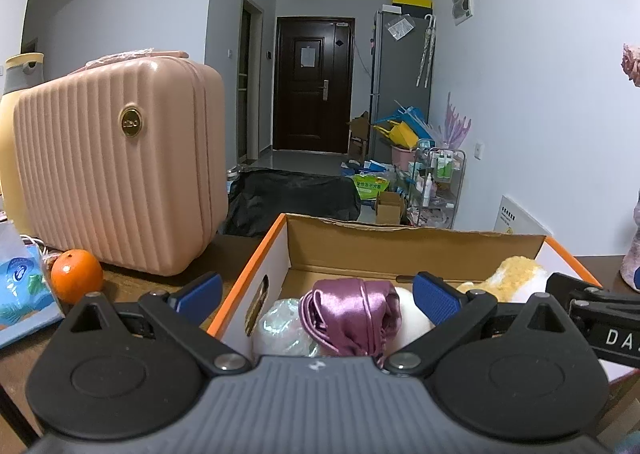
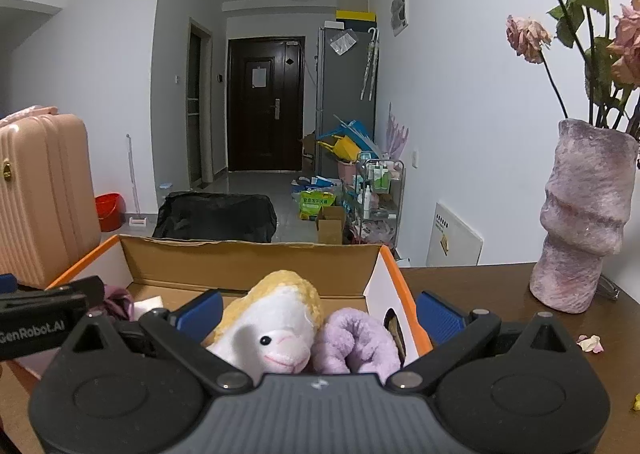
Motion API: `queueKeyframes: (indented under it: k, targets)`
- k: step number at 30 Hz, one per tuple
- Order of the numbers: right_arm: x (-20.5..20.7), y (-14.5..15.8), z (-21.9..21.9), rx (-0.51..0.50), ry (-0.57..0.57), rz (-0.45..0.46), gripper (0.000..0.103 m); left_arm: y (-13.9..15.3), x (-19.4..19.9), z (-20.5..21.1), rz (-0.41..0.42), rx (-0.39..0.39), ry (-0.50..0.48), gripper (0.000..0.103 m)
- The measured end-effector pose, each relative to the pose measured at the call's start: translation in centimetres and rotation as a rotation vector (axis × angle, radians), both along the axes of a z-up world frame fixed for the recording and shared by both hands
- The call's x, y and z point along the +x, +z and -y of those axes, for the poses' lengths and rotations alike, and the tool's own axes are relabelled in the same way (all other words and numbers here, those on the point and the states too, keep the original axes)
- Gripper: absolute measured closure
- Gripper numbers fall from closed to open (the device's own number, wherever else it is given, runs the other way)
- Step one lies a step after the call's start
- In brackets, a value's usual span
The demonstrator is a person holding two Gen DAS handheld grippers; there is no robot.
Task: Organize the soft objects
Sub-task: 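Withdraw both open grippers up and away from the box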
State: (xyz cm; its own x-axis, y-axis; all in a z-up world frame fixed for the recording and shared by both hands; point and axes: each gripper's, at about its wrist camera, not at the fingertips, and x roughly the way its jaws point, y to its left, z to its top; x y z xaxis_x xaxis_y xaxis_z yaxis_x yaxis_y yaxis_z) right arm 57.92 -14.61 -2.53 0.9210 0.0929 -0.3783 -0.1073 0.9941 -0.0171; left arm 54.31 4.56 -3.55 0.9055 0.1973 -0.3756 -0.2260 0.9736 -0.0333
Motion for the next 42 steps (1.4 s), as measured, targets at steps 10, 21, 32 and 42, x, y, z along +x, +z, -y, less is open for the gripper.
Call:
queueKeyframes:
  k: [10, 21, 32, 42]
  targets:
    - [-3.1, 0.1, 0.6, -0.008, 0.007, 0.019, 0.000, 0.1, -2.7, 0.2, 0.002, -0.009, -0.003, 0.000]
    - [-7.1, -0.2, 1.3, -0.007, 0.019, 0.028, 0.000, -0.1, -6.2, 0.3, -0.005, -0.021, -0.003, 0.000]
    - [-11.1, -0.8, 1.8, -0.017, 0.020, 0.019, 0.000, 0.1, -10.2, 0.5, -0.024, -0.034, -0.010, 0.000]
    - [-14.9, -1.2, 2.4, -0.024, 0.023, 0.016, 0.000, -0.1, -13.5, 0.8, -0.041, -0.035, -0.016, 0.000]
